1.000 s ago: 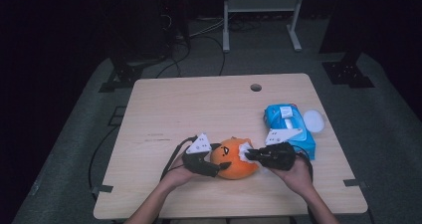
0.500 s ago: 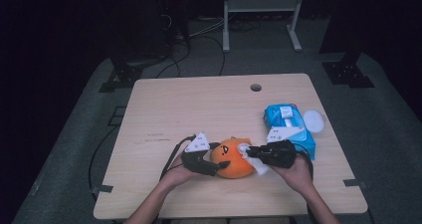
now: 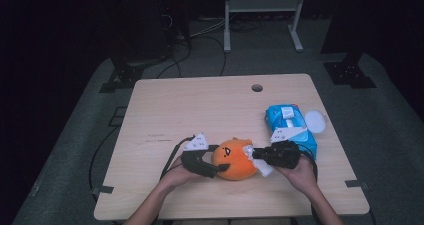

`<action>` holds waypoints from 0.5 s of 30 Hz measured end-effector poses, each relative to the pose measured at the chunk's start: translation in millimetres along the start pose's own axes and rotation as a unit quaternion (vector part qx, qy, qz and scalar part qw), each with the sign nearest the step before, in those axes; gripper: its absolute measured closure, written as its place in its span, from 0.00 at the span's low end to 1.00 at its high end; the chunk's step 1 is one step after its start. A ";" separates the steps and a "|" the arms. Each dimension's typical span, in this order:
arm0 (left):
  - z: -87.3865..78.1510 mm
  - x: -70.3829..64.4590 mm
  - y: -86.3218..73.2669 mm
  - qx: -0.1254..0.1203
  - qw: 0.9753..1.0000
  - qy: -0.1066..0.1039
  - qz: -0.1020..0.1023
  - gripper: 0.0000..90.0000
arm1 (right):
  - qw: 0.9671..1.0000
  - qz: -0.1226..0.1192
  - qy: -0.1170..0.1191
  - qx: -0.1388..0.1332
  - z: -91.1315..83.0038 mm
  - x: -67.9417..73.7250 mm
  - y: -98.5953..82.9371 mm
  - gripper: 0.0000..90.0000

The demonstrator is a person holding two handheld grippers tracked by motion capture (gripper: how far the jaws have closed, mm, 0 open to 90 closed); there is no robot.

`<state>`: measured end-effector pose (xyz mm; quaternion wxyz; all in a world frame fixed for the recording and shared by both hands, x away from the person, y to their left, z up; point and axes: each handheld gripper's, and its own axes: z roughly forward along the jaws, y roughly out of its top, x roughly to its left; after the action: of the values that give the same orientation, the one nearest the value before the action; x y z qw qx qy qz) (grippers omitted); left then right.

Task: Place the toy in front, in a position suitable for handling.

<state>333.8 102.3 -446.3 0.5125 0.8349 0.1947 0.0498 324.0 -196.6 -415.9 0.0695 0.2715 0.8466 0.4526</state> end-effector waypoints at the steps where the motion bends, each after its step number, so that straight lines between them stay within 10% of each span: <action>1: -2.0 -0.5 1.9 0.000 1.000 0.000 0.002 0.34 | 1.000 -0.001 0.001 -0.003 -0.2 1.3 0.8 0.93; 11: -17.6 -11.0 24.6 0.012 0.999 -0.008 0.031 0.44 | 0.998 -0.041 0.031 -0.037 1.6 34.3 20.9 0.93; 15: -15.8 -7.6 21.5 0.000 1.000 0.002 0.023 0.30 | 0.998 -0.052 0.011 -0.021 7.9 34.1 19.0 0.93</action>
<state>328.2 104.1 -419.2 0.5107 0.8391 0.1761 0.0636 305.7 -164.6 -400.9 0.0895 0.2203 0.8505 0.4691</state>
